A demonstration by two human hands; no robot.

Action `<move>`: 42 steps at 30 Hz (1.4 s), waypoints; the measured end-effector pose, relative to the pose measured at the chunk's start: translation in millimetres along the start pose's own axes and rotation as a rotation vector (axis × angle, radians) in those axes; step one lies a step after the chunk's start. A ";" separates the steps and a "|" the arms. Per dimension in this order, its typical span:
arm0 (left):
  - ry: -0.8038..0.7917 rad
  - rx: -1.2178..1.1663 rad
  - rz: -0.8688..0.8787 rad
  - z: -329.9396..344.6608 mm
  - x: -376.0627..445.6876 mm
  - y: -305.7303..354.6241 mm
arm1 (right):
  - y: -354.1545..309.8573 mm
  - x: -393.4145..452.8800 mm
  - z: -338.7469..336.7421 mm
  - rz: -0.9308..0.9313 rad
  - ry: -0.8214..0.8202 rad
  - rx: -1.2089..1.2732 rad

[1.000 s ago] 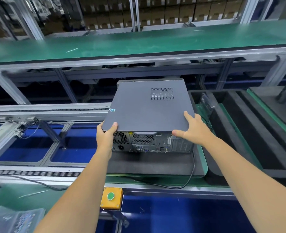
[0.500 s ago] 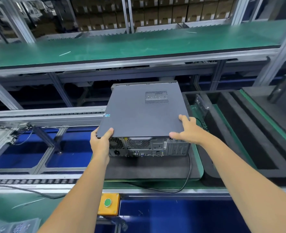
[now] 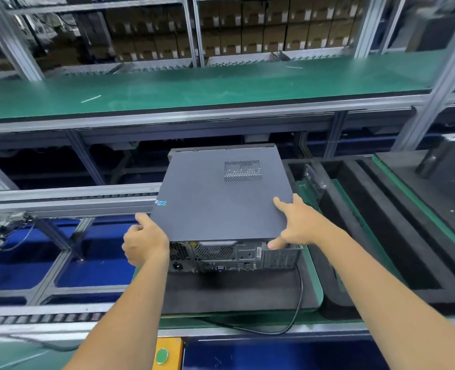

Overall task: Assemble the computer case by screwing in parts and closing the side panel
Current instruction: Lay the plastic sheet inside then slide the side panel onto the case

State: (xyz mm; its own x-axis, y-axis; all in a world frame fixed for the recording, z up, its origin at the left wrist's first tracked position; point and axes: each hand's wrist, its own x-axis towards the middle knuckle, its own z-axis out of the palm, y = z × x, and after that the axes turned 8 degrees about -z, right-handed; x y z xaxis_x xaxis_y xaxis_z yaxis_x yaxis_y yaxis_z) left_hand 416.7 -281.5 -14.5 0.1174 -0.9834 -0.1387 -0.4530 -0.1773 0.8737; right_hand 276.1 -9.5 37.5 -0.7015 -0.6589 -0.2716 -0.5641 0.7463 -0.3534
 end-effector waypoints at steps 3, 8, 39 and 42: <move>-0.026 0.045 0.030 -1.5 2.2 -1.2 | -2.5 -2.4 0.2 -0.001 -0.014 -0.009; -0.161 0.254 0.258 -8.0 4.8 4.7 | -0.4 -4.6 -4.8 0.038 -0.020 0.206; -0.421 0.707 0.975 125.6 22.1 100.1 | 13.5 172.6 -46.4 0.052 0.374 -0.184; -0.432 0.679 0.994 142.7 21.1 105.2 | 18.7 196.8 -51.3 -0.012 0.363 -0.199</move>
State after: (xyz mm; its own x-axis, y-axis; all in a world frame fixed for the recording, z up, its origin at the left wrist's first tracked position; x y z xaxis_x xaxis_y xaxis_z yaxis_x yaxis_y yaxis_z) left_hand 245.4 -326.6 8.0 -0.7674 -0.6144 0.1834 -0.5537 0.7793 0.2936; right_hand 105.1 -120.4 23.4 -0.7823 -0.6181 0.0773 -0.6215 0.7658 -0.1655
